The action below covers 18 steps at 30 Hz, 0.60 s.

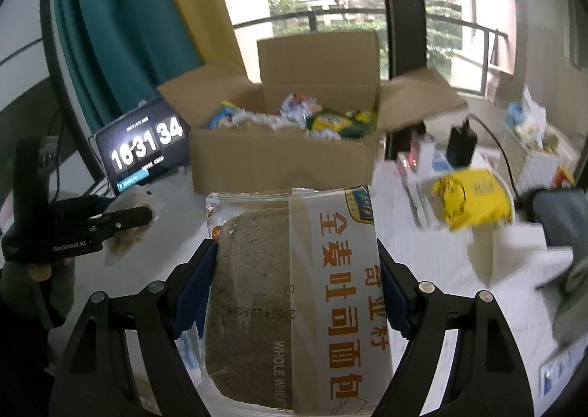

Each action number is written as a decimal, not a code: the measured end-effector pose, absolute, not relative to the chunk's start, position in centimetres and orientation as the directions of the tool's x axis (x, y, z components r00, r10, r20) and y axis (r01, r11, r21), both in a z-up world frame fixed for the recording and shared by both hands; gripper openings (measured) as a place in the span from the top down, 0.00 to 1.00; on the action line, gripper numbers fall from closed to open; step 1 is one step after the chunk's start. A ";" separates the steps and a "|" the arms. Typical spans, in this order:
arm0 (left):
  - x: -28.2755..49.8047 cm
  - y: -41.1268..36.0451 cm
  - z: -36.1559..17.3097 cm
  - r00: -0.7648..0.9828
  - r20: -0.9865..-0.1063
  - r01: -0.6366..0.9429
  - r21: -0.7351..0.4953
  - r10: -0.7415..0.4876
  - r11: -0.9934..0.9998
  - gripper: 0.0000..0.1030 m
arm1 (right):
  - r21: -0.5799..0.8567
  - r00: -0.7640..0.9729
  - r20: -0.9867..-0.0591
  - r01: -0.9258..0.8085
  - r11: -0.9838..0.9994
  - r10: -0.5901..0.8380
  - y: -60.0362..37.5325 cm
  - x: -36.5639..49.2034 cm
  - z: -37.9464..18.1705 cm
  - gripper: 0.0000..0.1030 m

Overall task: Organize snacks
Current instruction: 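Carry both bags over the box and open both grippers to drop them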

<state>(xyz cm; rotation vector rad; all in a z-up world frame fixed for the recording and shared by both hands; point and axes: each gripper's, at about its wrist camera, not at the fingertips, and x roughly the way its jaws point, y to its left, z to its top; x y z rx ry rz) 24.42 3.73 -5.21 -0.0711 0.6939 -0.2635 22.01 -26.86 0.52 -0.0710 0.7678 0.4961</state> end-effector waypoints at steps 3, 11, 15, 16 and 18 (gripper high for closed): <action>25.4 4.4 -3.8 0.761 -0.595 0.217 -0.144 -0.260 0.966 0.56 | 0.108 0.626 -0.662 -0.463 0.880 0.411 -26.4 23.4 1.5 0.20; 28.7 5.3 -1.2 0.793 -0.552 0.219 -0.138 -0.259 0.966 0.56 | 0.112 0.646 -0.624 -0.483 0.868 0.440 -25.2 27.1 3.4 0.20; 30.7 5.5 -0.2 0.814 -0.528 0.210 -0.119 -0.241 0.970 0.56 | 0.118 0.650 -0.607 -0.495 0.861 0.457 -24.3 29.1 3.9 0.20; 31.3 5.5 0.1 0.818 -0.524 0.209 -0.116 -0.239 0.971 0.56 | 0.118 0.652 -0.603 -0.498 0.859 0.461 -24.2 29.6 4.1 0.20; 32.4 5.4 0.6 0.828 -0.511 0.206 -0.107 -0.232 0.973 0.56 | 0.119 0.657 -0.593 -0.501 0.857 0.466 -23.8 30.6 4.4 0.20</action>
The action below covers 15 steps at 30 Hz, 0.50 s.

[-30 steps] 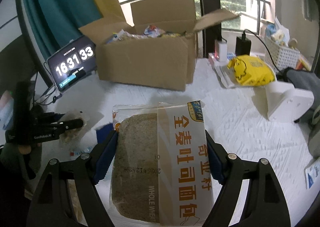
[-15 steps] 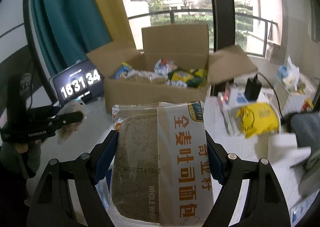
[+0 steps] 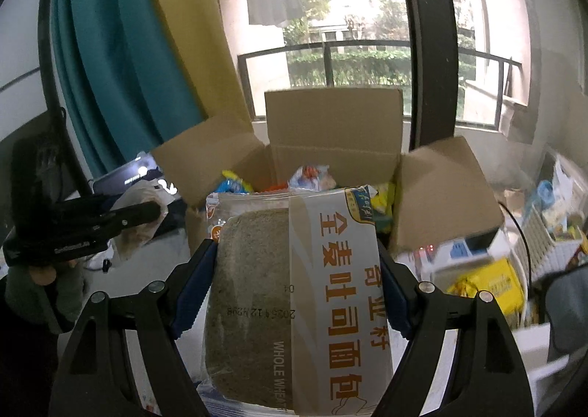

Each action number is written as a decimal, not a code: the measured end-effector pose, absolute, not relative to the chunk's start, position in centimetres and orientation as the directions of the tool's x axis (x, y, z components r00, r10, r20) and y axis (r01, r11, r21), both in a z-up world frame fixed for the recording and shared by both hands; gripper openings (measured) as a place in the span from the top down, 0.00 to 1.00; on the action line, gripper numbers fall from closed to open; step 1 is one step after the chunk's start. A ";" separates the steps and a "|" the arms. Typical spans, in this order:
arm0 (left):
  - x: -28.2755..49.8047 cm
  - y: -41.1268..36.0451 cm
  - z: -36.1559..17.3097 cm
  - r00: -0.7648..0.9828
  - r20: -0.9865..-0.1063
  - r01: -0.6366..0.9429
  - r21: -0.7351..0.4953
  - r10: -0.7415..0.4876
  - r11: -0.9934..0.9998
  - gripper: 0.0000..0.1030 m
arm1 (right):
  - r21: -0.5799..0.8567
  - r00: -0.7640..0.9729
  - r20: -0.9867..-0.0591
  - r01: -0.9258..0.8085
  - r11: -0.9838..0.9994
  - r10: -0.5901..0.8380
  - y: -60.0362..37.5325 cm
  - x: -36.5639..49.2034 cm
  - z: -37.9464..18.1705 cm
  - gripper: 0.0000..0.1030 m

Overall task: Organize snacks
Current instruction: 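Carry both bags over the box and open both grippers to drop them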

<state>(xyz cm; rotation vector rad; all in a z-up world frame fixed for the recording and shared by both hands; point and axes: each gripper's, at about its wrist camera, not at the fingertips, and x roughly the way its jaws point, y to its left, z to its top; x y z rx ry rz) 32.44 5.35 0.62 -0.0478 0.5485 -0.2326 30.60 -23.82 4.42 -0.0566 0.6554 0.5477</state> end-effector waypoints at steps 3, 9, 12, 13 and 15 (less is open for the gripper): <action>34.0 5.1 1.0 0.835 -0.501 0.204 -0.103 -0.228 0.974 0.56 | 0.129 0.663 -0.579 -0.501 0.856 0.475 -23.6 31.9 4.9 0.20; 37.1 4.8 1.1 0.844 -0.488 0.195 -0.105 -0.221 0.975 0.56 | 0.138 0.683 -0.555 -0.487 0.862 0.474 -23.4 34.6 5.5 0.20; 38.7 4.7 0.8 0.842 -0.490 0.194 -0.112 -0.224 0.975 0.56 | 0.140 0.687 -0.551 -0.483 0.864 0.473 -23.2 35.9 5.4 0.20; 39.5 4.7 0.7 0.841 -0.494 0.192 -0.113 -0.223 0.975 0.56 | 0.140 0.688 -0.551 -0.482 0.865 0.473 -23.1 36.3 5.4 0.20; 40.5 4.8 0.6 0.840 -0.495 0.187 -0.122 -0.223 0.975 0.56 | 0.140 0.689 -0.550 -0.481 0.865 0.472 -22.9 37.1 5.2 0.20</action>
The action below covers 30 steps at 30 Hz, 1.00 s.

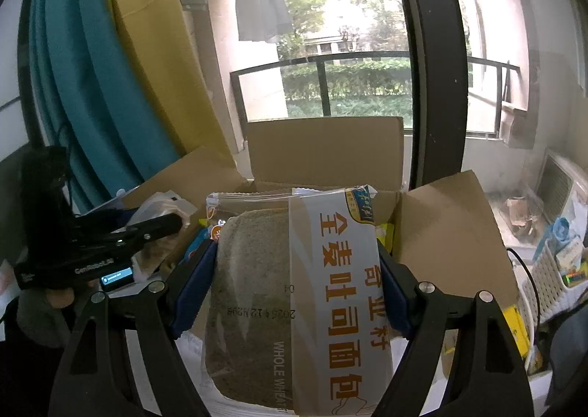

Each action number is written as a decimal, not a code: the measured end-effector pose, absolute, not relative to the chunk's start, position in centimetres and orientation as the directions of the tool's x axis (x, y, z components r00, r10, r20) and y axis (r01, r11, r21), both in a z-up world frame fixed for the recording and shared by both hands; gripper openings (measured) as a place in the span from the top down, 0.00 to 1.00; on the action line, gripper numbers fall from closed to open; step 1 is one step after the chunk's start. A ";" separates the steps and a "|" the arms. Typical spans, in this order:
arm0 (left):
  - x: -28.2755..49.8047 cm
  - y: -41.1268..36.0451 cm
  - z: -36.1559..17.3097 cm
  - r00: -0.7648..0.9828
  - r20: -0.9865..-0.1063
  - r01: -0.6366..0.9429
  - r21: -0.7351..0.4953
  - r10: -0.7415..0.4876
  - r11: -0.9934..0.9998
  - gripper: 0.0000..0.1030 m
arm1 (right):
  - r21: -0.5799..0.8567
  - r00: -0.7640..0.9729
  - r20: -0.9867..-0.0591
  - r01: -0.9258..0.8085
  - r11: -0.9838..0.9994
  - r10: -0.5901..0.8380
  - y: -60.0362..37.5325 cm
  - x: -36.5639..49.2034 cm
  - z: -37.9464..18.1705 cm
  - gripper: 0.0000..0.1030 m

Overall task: Organize snacks
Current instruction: 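Carry both bags over the box and open both grippers to drop them, then withdraw both grippers from the box back to the table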

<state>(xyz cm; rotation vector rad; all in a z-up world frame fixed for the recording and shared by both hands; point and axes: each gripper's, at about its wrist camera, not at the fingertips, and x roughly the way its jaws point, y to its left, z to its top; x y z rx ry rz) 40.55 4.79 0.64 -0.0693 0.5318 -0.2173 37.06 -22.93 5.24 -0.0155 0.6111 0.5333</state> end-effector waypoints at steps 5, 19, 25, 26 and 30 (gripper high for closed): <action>43.8 4.8 0.2 0.841 -0.496 0.172 -0.131 -0.215 0.976 0.55 | 0.139 0.691 -0.550 -0.478 0.867 0.469 -22.5 38.4 5.1 0.20; 45.0 7.5 2.2 0.875 -0.465 0.082 -0.134 -0.136 0.988 0.20 | 0.126 0.698 -0.544 -0.480 0.868 0.465 -20.2 41.5 4.9 0.20; 42.9 9.8 3.8 0.894 -0.434 0.053 -0.147 -0.112 0.988 0.20 | 0.160 0.670 -0.551 -0.501 0.850 0.498 -16.8 44.4 4.6 0.20; 42.6 10.2 3.8 0.895 -0.433 0.047 -0.145 -0.107 0.988 0.20 | 0.166 0.664 -0.554 -0.504 0.848 0.502 -16.1 44.9 4.5 0.19; 41.4 11.6 3.8 0.894 -0.440 0.027 -0.139 -0.086 0.990 0.20 | 0.203 0.641 -0.564 -0.503 0.840 0.520 -13.8 47.1 4.2 0.19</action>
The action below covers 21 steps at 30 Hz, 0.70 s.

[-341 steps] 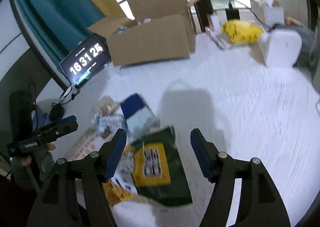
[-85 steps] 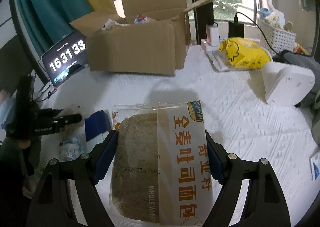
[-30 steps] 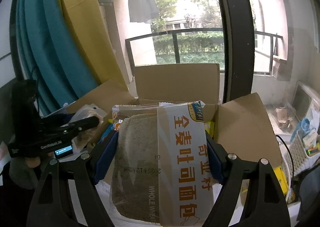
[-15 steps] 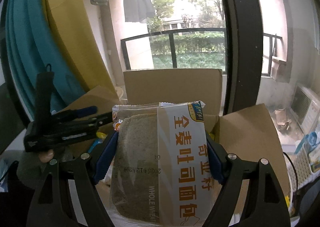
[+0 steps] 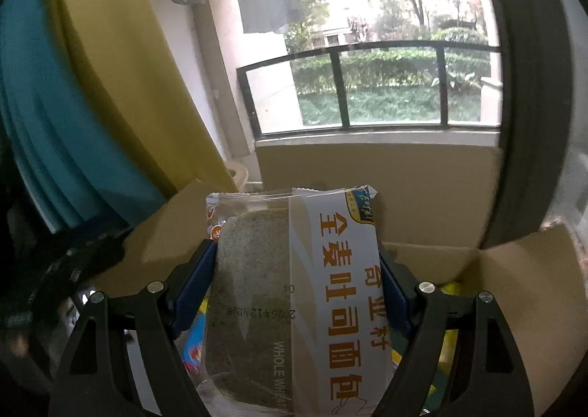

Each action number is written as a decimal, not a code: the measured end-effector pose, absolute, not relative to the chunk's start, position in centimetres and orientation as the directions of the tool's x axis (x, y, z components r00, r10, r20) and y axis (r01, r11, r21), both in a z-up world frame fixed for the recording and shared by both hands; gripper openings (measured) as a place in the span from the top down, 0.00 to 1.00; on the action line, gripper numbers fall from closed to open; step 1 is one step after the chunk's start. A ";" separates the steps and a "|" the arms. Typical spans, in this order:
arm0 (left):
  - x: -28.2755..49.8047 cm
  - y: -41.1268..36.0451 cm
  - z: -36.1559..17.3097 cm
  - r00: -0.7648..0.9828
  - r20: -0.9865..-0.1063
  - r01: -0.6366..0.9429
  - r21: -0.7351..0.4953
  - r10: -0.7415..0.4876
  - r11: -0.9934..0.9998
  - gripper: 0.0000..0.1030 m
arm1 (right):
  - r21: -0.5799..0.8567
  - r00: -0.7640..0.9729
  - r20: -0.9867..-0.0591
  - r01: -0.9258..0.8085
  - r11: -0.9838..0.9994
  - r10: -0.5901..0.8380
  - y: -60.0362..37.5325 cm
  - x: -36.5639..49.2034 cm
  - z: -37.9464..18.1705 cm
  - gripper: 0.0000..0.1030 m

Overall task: Organize snacks
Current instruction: 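Withdraw both grippers from the box back to the table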

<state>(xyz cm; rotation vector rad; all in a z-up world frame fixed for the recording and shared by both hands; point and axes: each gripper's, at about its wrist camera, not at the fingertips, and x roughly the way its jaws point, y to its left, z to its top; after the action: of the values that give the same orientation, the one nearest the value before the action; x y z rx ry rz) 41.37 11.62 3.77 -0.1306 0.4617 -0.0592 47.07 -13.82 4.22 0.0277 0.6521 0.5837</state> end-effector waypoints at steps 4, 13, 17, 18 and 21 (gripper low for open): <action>40.5 12.5 3.5 0.890 -0.450 0.011 -0.146 -0.076 0.989 0.19 | 0.153 0.672 -0.552 -0.501 0.852 0.494 -11.9 47.4 4.2 0.14; 37.6 11.8 4.0 0.888 -0.450 0.032 -0.139 -0.092 0.990 0.19 | 0.106 0.690 -0.552 -0.498 0.860 0.468 -12.7 43.7 5.5 0.13; 36.2 10.5 4.0 0.886 -0.450 0.056 -0.128 -0.108 0.990 0.19 | 0.084 0.696 -0.561 -0.492 0.867 0.449 -13.9 41.4 6.2 0.13; 35.8 10.2 4.0 0.886 -0.450 0.063 -0.127 -0.114 0.990 0.19 | 0.082 0.697 -0.562 -0.488 0.869 0.445 -14.2 40.8 6.3 0.13; 34.5 9.4 4.4 0.883 -0.450 0.082 -0.126 -0.131 0.989 0.19 | 0.069 0.700 -0.569 -0.483 0.873 0.432 -15.5 38.1 6.5 0.13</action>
<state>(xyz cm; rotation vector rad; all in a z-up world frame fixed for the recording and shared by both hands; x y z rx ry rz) 34.50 9.40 4.37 -0.1047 0.4749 -0.1114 38.12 -15.51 6.50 -0.0882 0.6109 0.5105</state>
